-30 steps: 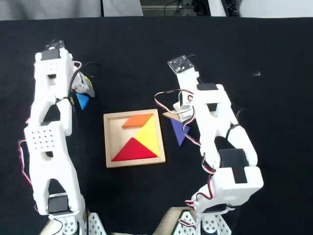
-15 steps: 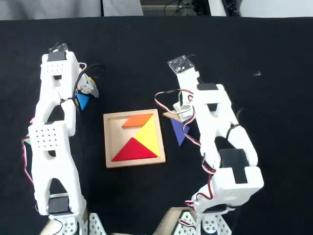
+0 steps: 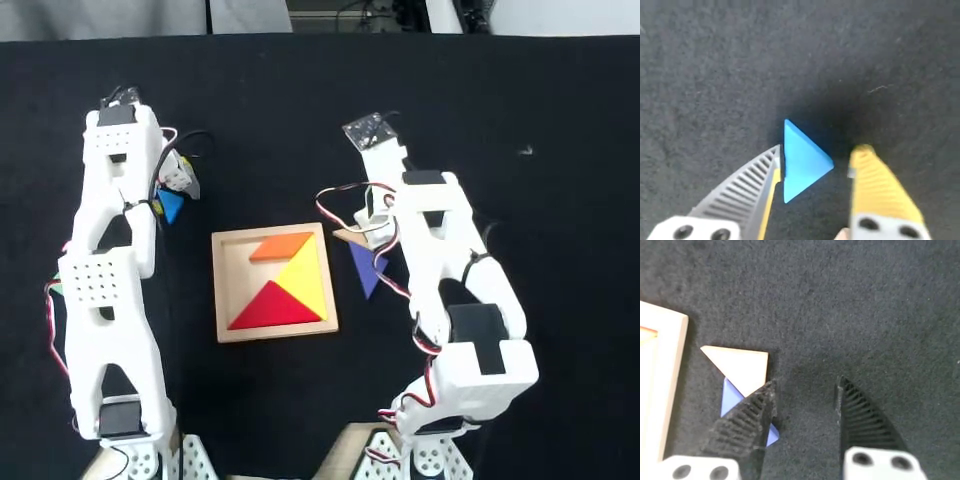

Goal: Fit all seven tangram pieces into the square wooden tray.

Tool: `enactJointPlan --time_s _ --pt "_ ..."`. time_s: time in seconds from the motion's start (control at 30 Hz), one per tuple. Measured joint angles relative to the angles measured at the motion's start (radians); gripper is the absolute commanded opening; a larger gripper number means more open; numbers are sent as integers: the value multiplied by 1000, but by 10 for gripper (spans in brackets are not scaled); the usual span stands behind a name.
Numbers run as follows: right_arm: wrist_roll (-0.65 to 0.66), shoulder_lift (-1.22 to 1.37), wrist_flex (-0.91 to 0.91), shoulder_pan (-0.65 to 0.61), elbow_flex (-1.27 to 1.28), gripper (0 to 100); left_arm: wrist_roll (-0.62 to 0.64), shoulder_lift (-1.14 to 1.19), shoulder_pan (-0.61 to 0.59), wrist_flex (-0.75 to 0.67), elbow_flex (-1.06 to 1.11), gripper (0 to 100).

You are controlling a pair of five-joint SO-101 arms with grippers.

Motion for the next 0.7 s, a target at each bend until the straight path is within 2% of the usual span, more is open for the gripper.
enactJointPlan --time_s 0.5,0.7 --pt "0 0 0 0 0 188 -2 0 2 2 -17 116" --pt "0 0 0 0 0 188 -46 15 0 121 -100 116"
